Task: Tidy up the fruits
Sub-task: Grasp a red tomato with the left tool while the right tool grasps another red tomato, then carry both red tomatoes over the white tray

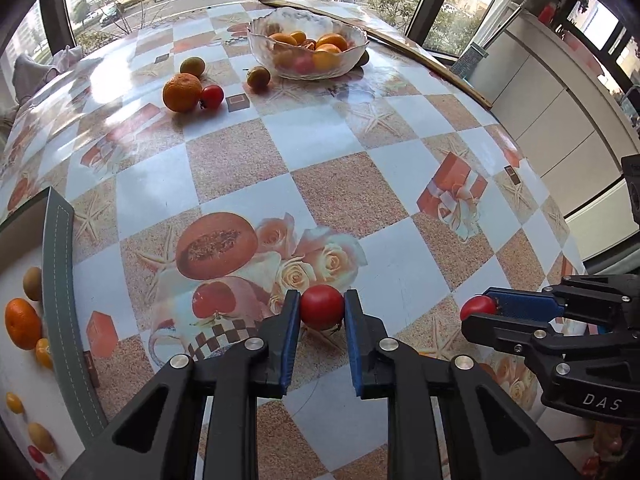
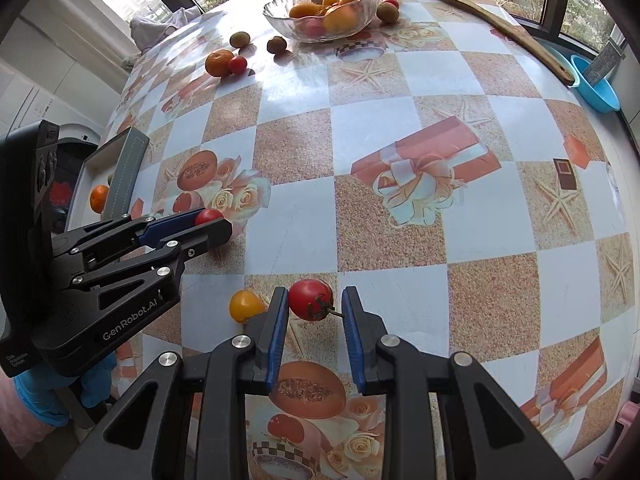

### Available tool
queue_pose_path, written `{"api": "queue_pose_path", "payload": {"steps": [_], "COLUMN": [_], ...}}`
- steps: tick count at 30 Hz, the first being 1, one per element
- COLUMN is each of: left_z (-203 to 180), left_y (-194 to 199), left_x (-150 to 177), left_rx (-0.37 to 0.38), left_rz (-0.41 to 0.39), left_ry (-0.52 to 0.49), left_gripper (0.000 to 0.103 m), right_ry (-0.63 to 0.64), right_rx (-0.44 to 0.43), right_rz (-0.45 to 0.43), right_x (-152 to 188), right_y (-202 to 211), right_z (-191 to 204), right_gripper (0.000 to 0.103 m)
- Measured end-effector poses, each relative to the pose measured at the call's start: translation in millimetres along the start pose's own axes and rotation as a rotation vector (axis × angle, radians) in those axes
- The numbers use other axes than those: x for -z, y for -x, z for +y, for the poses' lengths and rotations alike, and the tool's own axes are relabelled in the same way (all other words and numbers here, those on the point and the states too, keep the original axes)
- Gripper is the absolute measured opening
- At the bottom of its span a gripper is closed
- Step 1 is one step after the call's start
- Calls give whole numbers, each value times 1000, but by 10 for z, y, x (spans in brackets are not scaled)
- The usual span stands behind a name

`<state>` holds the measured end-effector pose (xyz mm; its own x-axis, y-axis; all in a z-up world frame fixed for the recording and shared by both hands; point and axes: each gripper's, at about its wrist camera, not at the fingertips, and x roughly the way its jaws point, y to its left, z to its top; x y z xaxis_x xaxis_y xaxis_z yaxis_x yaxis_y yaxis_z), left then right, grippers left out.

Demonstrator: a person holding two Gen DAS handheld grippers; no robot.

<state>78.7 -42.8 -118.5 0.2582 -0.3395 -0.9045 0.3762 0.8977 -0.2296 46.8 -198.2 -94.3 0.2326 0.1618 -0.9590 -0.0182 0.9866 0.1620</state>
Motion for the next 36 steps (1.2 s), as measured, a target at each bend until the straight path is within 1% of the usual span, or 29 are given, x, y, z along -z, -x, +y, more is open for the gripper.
{"api": "queue_pose_path", "payload": {"steps": [2, 9, 15, 21, 27, 31, 36], "left_z": [24, 152, 409, 862, 1462, 1841, 2236], "left_y": [50, 276, 586, 918, 1171, 1229, 1132], "left_x": [-14, -43, 40, 208, 449, 581, 643], "left_rx": [11, 7, -26, -106, -207, -276, -330], "left_rz": [-6, -49, -103, -145, -165, -155, -119], "left_ry": [17, 71, 121, 203, 306, 350, 376], "left_gripper": [23, 23, 23, 23, 23, 23, 23], "right_ry": [-6, 6, 53, 124, 222, 279, 343], "right_rx": [-5, -17, -37, -75, -121, -154, -184], "right_rz": [-3, -11, -18, -13, 3, 20, 51], "right_x": [-12, -85, -221, -389, -507, -545, -537], "right_y": [17, 77, 92, 19, -135, -264, -442], "right_z": [6, 133, 407, 859, 1448, 1857, 2325], "right_gripper": [30, 29, 30, 30, 30, 30, 30]}}
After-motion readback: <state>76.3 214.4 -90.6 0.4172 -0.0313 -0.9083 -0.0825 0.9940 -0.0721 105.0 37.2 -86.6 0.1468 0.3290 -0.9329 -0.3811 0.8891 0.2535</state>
